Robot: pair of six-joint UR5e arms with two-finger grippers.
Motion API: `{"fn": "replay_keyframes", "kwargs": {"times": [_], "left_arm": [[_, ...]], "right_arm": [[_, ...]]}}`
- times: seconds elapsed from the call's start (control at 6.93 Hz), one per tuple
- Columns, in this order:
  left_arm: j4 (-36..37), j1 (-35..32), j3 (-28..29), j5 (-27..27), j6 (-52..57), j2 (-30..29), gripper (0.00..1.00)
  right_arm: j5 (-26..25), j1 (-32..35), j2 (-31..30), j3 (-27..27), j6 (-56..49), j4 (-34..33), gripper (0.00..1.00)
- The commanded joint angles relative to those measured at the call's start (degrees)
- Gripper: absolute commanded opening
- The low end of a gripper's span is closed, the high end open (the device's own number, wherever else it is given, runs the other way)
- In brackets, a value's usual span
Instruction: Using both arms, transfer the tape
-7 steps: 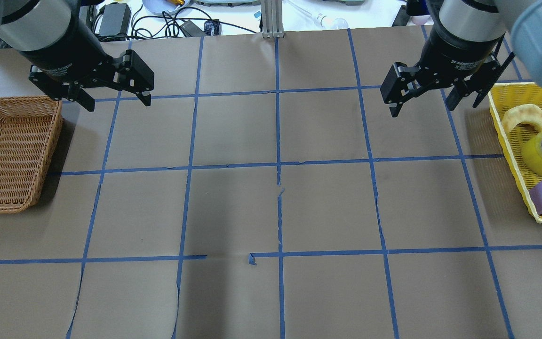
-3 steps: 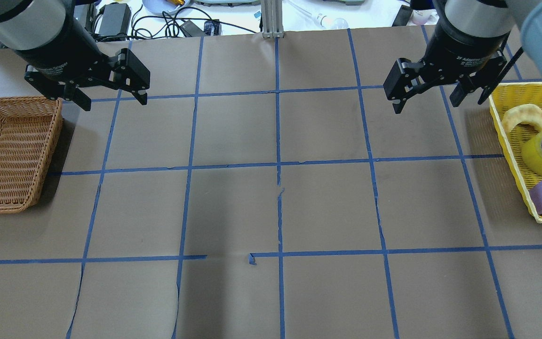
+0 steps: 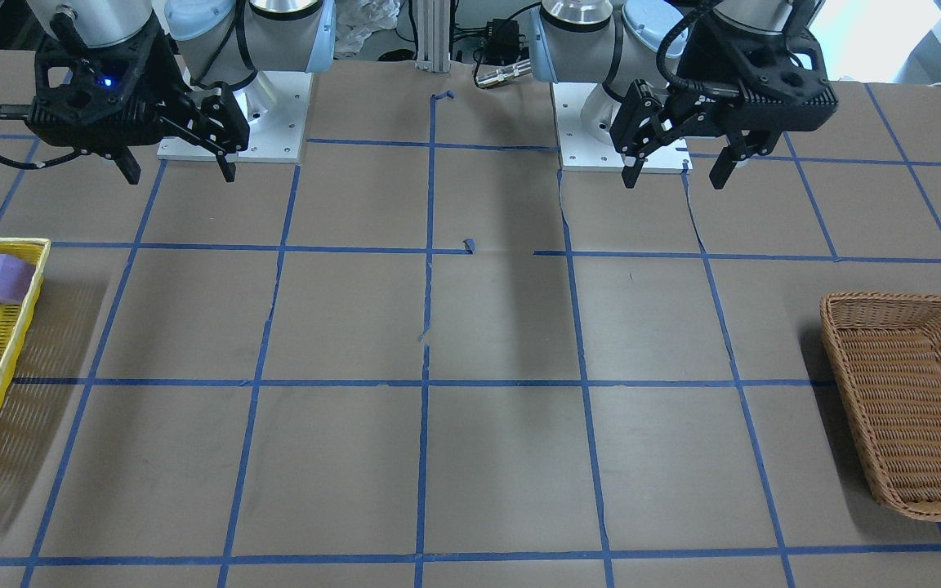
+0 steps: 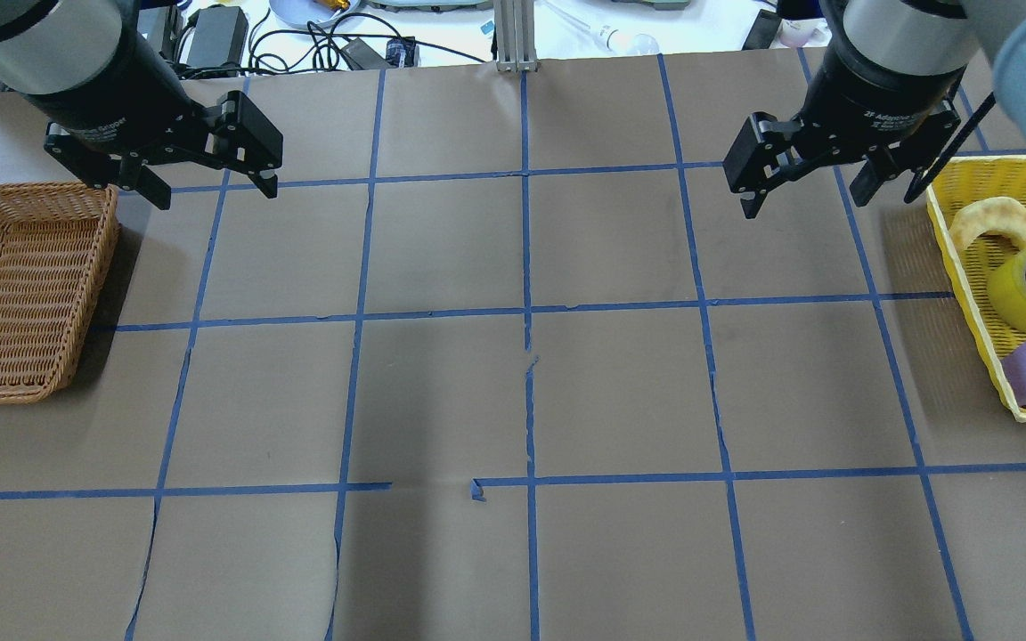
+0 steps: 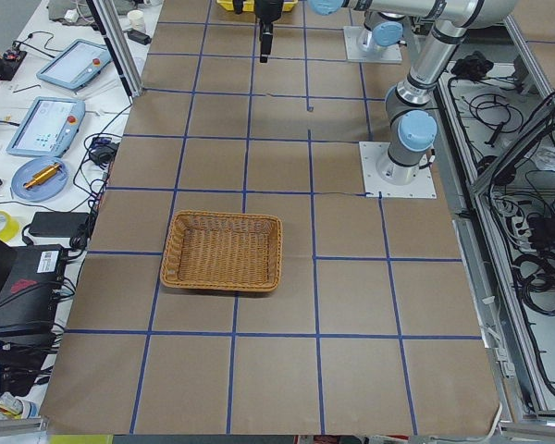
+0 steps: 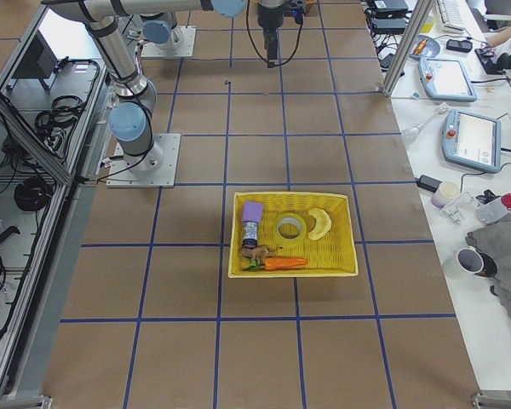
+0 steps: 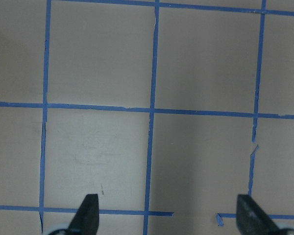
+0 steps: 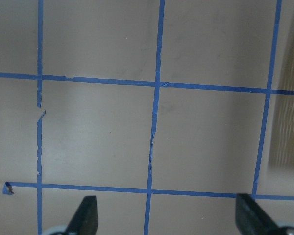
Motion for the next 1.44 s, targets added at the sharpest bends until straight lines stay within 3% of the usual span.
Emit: {"fn": "replay_keyframes", "kwargs": {"times": [0.0,0.43,0.72,1.01,1.3], "left_arm": [[0.0,0.0,0.0,0.1,0.0,0.0,1.0],[0.0,0.0,0.0,0.1,0.0,0.0,1.0],[0.0,0.0,0.0,0.1,0.0,0.0,1.0],[0.0,0.0,0.0,0.1,0.0,0.0,1.0],[0.0,0.0,0.0,0.1,0.0,0.0,1.0]], "right_arm": [[-0.3,-0.1,0.0,0.2,0.1,0.1,1.0],[-0.2,0.0,0.1,1.6,-0.2,0.0,1.0],[-0.7,-2.0,0.8,1.7,-0.9,-3.4,1.0],[0.0,-14.1,3.8,2.0,-5.6,-4.4,1.0],[-0.9,-25.7,13.4,2.1,-15.4,-14.7,1.0]]}}
